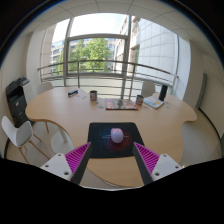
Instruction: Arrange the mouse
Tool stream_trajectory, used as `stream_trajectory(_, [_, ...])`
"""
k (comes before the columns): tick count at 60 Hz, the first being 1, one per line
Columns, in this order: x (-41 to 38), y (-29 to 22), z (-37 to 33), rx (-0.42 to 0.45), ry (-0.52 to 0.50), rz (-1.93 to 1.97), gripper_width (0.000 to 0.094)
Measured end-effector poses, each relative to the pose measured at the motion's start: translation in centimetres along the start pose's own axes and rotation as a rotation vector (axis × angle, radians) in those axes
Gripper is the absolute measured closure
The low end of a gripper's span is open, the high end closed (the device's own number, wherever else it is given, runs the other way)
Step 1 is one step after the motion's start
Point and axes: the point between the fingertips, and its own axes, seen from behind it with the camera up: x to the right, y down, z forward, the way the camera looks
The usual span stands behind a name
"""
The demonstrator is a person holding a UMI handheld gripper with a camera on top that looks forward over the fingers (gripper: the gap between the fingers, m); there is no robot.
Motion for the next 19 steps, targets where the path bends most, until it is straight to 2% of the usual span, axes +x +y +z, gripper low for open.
stream_trajectory(19, [-1.3,0.9,-4.4,0.018,0.004,-0.004,0.0092])
